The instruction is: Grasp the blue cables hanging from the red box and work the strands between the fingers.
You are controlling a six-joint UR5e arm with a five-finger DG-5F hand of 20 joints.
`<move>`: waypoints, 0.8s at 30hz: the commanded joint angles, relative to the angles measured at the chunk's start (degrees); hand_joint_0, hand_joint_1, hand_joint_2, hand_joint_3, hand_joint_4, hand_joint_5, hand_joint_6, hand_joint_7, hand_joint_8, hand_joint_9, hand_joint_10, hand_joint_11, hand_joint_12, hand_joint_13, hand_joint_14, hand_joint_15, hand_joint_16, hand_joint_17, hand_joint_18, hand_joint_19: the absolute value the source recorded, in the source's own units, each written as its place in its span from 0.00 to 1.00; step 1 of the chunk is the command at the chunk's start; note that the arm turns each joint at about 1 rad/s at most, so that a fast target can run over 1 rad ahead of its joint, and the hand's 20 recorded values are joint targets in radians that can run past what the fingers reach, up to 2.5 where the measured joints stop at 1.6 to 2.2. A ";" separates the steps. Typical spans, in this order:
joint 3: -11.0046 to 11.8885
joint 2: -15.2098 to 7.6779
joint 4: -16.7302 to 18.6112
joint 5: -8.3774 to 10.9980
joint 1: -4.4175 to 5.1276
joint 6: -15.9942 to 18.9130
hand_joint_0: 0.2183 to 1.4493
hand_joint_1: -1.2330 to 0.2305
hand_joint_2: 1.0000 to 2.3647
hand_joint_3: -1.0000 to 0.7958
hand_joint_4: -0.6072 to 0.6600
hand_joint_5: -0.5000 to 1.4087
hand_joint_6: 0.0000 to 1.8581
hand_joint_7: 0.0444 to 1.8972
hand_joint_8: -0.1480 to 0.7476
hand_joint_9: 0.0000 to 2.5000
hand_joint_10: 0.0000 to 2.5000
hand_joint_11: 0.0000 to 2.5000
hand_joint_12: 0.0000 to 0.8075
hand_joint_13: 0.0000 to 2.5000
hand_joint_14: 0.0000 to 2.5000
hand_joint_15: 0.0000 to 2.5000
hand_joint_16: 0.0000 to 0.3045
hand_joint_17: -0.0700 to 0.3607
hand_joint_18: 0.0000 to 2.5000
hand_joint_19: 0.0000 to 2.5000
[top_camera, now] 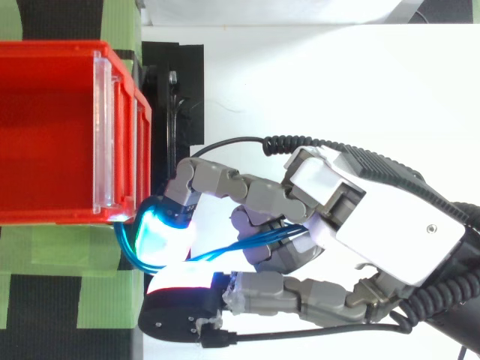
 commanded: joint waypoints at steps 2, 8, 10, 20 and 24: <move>0.00 0.01 -0.03 0.00 0.02 -0.02 0.79 0.38 0.00 0.61 0.65 0.55 0.01 0.68 0.65 0.42 1.00 1.00 0.60 0.59 1.00 0.64 0.18 0.45 0.72 0.33; 0.00 0.01 -0.03 0.00 -0.07 -0.11 0.76 0.39 0.00 0.61 0.69 0.53 0.01 0.60 0.65 0.42 1.00 1.00 0.60 0.59 1.00 0.64 0.18 0.45 0.72 0.33; 0.00 0.01 -0.03 0.00 -0.16 -0.11 0.89 0.38 0.01 0.64 0.67 0.59 0.01 0.59 0.65 0.42 1.00 1.00 0.60 0.59 1.00 0.64 0.18 0.45 0.72 0.33; 0.00 0.01 -0.03 0.00 -0.07 -0.73 0.48 0.44 0.01 0.32 0.70 0.56 0.01 0.75 0.65 0.42 1.00 1.00 0.60 0.59 1.00 0.64 0.18 0.45 0.72 0.33; 0.00 0.01 -0.12 0.00 -0.16 -0.73 0.69 0.40 0.01 0.31 0.75 0.51 0.01 0.68 0.65 0.42 1.00 1.00 0.60 0.59 1.00 0.64 0.18 0.45 0.72 0.33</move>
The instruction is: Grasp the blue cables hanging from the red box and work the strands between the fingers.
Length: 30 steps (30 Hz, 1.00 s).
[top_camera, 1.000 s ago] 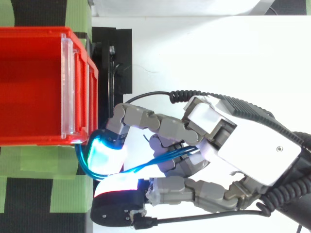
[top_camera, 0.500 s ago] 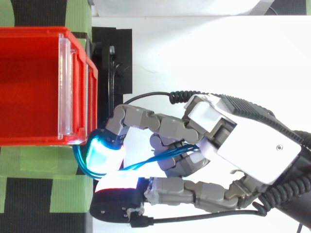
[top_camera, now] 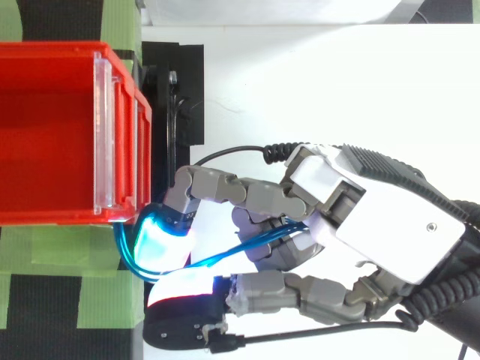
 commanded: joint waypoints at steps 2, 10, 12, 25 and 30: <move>-0.08 0.00 -0.69 0.00 -0.13 0.26 0.79 0.40 0.01 0.58 0.73 0.55 0.01 0.69 0.65 0.42 1.00 1.00 0.60 0.59 1.00 0.64 0.18 0.45 0.72 0.33; 0.01 0.00 -4.38 -0.26 -0.13 3.25 0.44 0.46 0.27 0.41 0.80 0.57 0.01 0.70 0.65 0.42 1.00 1.00 0.60 0.59 1.00 0.64 0.18 0.45 0.72 0.33; -0.08 0.00 -5.08 -0.09 -0.13 4.57 0.55 0.42 0.07 0.48 0.77 0.56 0.01 0.70 0.65 0.42 1.00 1.00 0.60 0.59 1.00 0.64 0.18 0.45 0.72 0.33; 0.01 0.09 -12.03 0.88 -0.39 12.48 0.52 0.41 0.01 0.36 0.71 0.55 0.01 0.73 0.65 0.42 1.00 1.00 0.60 0.59 1.00 0.64 0.18 0.45 0.72 0.33; -0.08 0.70 -14.58 1.93 -0.39 13.97 0.83 0.39 0.01 0.52 0.64 0.55 0.01 0.70 0.65 0.42 1.00 1.00 0.60 0.59 1.00 0.64 0.18 0.45 0.72 0.33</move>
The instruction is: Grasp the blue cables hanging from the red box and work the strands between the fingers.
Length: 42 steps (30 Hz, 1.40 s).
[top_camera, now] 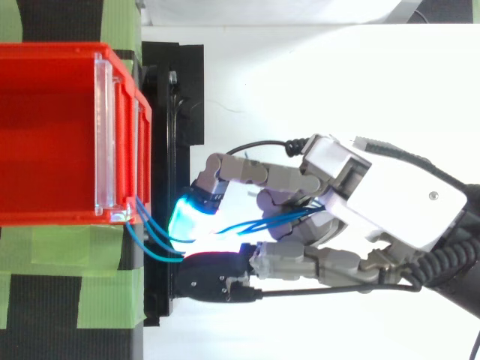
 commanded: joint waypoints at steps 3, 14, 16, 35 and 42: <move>0.06 1.04 -3.80 1.14 -0.19 1.24 0.78 0.38 0.01 0.51 0.66 0.57 0.01 0.68 0.65 0.42 1.00 1.00 0.60 0.59 1.00 0.64 0.18 0.45 0.72 0.33; -0.02 4.21 -10.74 0.97 -1.16 2.21 0.83 0.36 0.01 0.52 0.63 0.52 0.01 0.68 0.65 0.42 1.00 1.00 0.60 0.59 1.00 0.64 0.18 0.45 0.72 0.33; -0.02 5.00 -11.27 1.05 -1.16 2.12 0.86 0.37 0.01 0.55 0.61 0.55 0.01 0.69 0.65 0.42 1.00 1.00 0.60 0.59 1.00 0.64 0.18 0.45 0.72 0.33; -0.02 7.02 -12.76 0.97 -1.51 -1.39 0.70 0.33 0.00 0.55 0.71 0.48 0.01 0.41 0.65 0.42 1.00 1.00 0.60 0.59 1.00 0.64 0.18 0.45 0.72 0.33; -0.02 7.02 -12.32 1.05 -1.51 -2.45 0.81 0.35 0.01 0.37 0.66 0.53 0.01 0.59 0.65 0.42 1.00 1.00 0.60 0.59 1.00 0.64 0.18 0.45 0.72 0.33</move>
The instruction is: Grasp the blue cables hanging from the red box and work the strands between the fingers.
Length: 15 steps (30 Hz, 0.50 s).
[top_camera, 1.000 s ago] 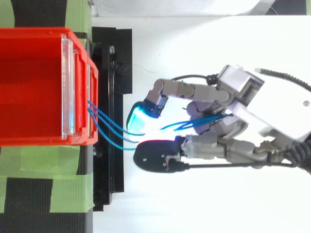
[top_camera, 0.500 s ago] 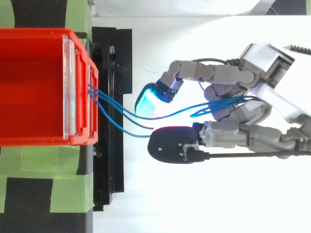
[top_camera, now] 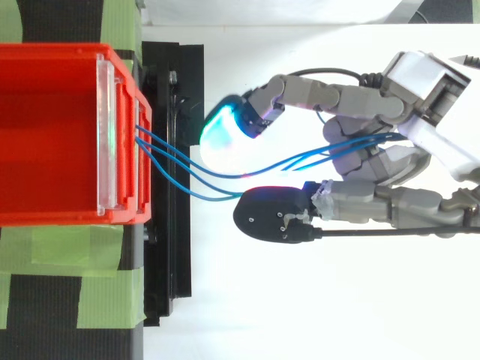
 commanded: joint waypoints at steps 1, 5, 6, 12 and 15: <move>0.00 0.00 0.27 0.11 0.01 -0.23 0.84 0.36 0.01 0.38 0.63 0.56 0.01 0.66 0.65 0.42 1.00 1.00 0.60 0.59 1.00 0.64 0.18 0.45 0.72 0.33; 0.00 0.00 0.53 0.11 0.01 -0.41 0.77 0.36 0.01 0.43 0.63 0.58 0.01 0.72 0.65 0.42 1.00 1.00 0.60 0.59 1.00 0.64 0.18 0.45 0.72 0.33; 0.00 0.00 0.71 0.11 0.01 -0.41 0.71 0.37 0.01 0.49 0.64 0.57 0.01 0.73 0.65 0.42 1.00 1.00 0.60 0.59 1.00 0.64 0.18 0.45 0.72 0.33; 0.00 0.00 2.64 -0.24 0.01 0.74 0.75 0.35 0.01 0.44 0.63 0.55 0.01 0.74 0.65 0.42 1.00 1.00 0.60 0.59 1.00 0.64 0.18 0.45 0.72 0.33; 0.00 0.00 3.96 -0.77 0.01 2.14 0.88 0.35 0.01 0.47 0.59 0.59 0.01 0.78 0.65 0.42 1.00 1.00 0.60 0.59 1.00 0.64 0.18 0.45 0.72 0.33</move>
